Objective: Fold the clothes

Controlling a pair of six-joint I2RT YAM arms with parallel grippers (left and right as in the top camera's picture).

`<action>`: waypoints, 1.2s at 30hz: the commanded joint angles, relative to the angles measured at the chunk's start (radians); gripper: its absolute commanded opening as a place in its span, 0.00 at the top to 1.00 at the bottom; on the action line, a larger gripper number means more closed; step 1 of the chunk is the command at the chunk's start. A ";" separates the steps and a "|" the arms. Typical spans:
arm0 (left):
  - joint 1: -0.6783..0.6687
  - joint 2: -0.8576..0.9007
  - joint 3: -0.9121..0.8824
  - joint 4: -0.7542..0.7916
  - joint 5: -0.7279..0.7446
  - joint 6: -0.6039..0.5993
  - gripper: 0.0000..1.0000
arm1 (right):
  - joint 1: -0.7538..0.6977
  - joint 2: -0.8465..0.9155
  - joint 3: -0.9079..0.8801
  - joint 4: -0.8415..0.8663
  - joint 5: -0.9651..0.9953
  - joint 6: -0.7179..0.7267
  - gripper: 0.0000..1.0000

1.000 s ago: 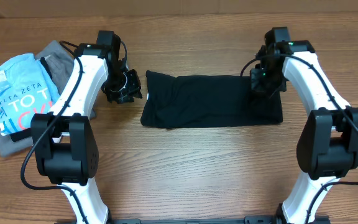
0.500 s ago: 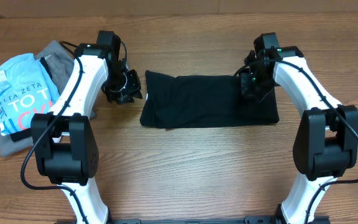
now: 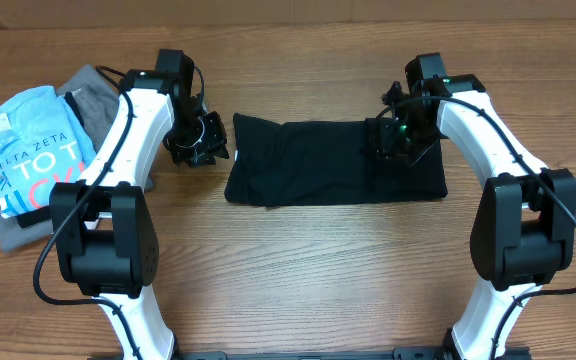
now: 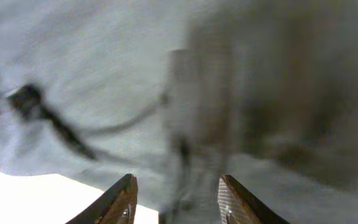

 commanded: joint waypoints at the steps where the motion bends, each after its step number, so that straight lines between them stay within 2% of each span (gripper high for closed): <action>1: 0.004 0.005 0.012 0.004 -0.009 0.027 0.68 | 0.005 -0.011 -0.005 -0.003 -0.094 -0.062 0.53; 2: 0.004 0.005 0.012 0.004 -0.009 0.027 0.68 | 0.005 -0.011 -0.005 -0.003 -0.092 -0.063 0.53; 6: 0.004 0.005 0.012 -0.003 -0.009 0.027 0.66 | 0.003 -0.013 0.001 -0.007 0.030 -0.049 0.64; 12: 0.002 0.005 0.011 -0.004 -0.009 0.027 0.42 | 0.003 -0.062 0.011 -0.007 0.246 0.059 0.65; 14: -0.002 0.005 0.011 -0.002 -0.009 0.026 0.32 | 0.003 -0.066 0.011 -0.008 0.263 0.068 0.64; 18: -0.014 0.006 0.011 0.011 -0.009 0.027 0.19 | 0.003 -0.063 0.011 -0.020 0.263 0.068 0.64; 23: -0.040 0.022 0.010 0.047 -0.008 0.079 0.12 | 0.003 -0.063 0.011 -0.029 0.266 0.086 0.62; 29: -0.076 0.066 0.004 0.109 -0.005 0.142 0.10 | 0.003 -0.063 0.011 -0.035 0.266 0.086 0.60; 36: -0.089 0.167 0.004 0.145 -0.006 0.153 0.09 | 0.003 -0.063 0.011 -0.049 0.266 0.086 0.60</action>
